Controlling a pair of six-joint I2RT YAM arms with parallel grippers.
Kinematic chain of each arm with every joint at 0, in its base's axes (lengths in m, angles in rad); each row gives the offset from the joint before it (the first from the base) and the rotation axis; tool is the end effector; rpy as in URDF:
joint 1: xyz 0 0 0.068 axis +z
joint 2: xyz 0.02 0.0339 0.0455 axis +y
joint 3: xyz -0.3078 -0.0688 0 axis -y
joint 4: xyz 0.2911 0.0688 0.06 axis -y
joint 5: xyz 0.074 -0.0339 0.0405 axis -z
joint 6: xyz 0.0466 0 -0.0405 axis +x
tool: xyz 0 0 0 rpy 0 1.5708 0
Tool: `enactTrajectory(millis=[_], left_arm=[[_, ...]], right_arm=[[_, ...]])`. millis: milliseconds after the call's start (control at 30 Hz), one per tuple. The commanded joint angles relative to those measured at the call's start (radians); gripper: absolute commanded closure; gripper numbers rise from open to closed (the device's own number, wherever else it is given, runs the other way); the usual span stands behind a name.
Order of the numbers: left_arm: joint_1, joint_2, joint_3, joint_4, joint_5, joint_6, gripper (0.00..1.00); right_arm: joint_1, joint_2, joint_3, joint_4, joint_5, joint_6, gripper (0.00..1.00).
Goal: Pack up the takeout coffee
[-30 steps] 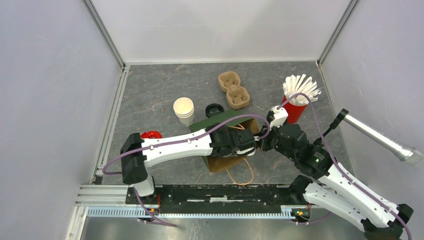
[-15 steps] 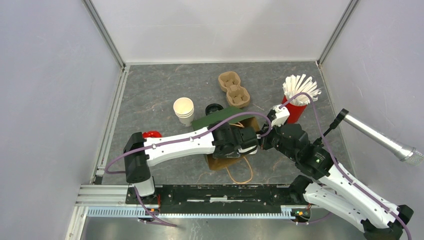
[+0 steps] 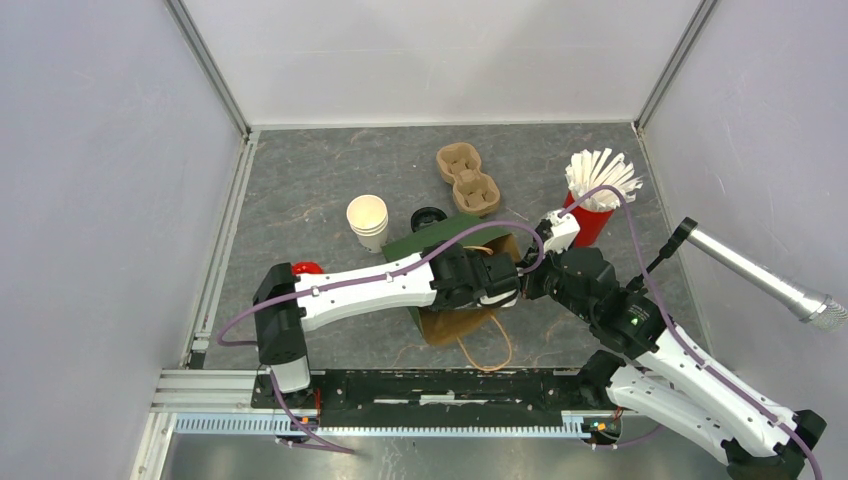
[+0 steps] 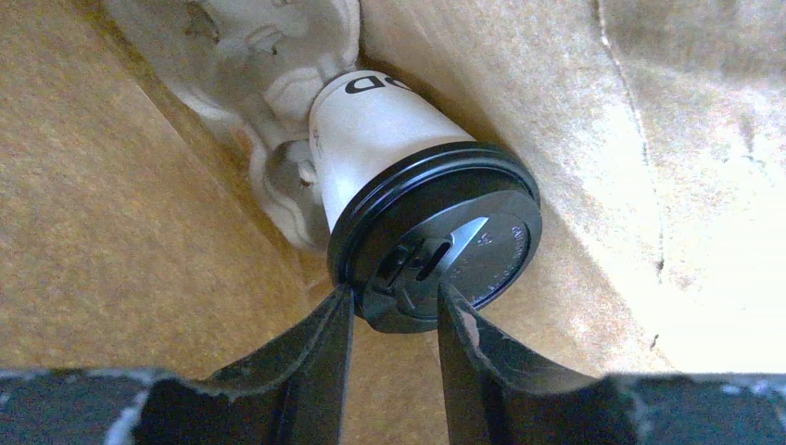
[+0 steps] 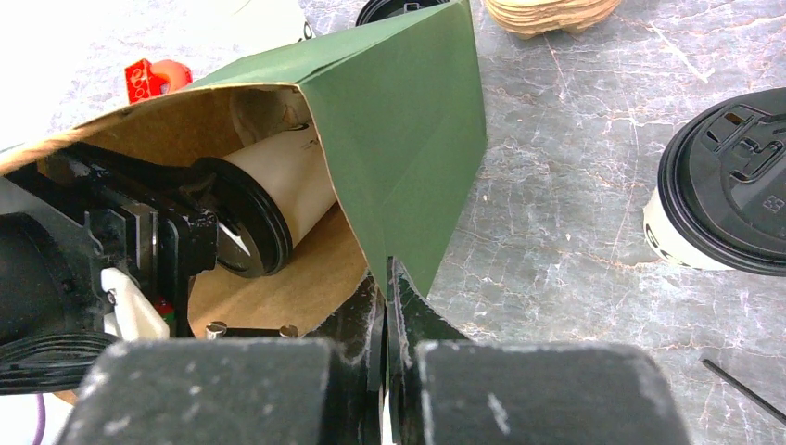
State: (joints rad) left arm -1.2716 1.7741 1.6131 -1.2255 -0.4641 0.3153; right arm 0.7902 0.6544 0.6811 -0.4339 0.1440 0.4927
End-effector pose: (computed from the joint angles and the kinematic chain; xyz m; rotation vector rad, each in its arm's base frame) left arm 0.1379 -0.3764 0.3138 1.9048 1.9581 0.4569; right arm 0.1282 0.1200 0.3210 -0.2064 2.0293 0.6841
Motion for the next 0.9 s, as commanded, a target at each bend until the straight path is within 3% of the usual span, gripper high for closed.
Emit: enactTrajectory(millis=[0,600,867], left_arm=[[0.019,0.028,0.038,0.068,-0.008,-0.061,0.56],[0.034,0.099,0.109,-0.109,-0.153,-0.236,0.70],[0.039,0.101,0.158,-0.117,-0.089,-0.288,0.59]], right_arm=[[0.020,0.003,0.004,0.076,-0.068,-0.024,1.00],[0.020,0.012,0.003,0.087,-0.075,-0.031,1.00],[0.020,0.010,0.001,0.084,-0.075,-0.033,1.00]])
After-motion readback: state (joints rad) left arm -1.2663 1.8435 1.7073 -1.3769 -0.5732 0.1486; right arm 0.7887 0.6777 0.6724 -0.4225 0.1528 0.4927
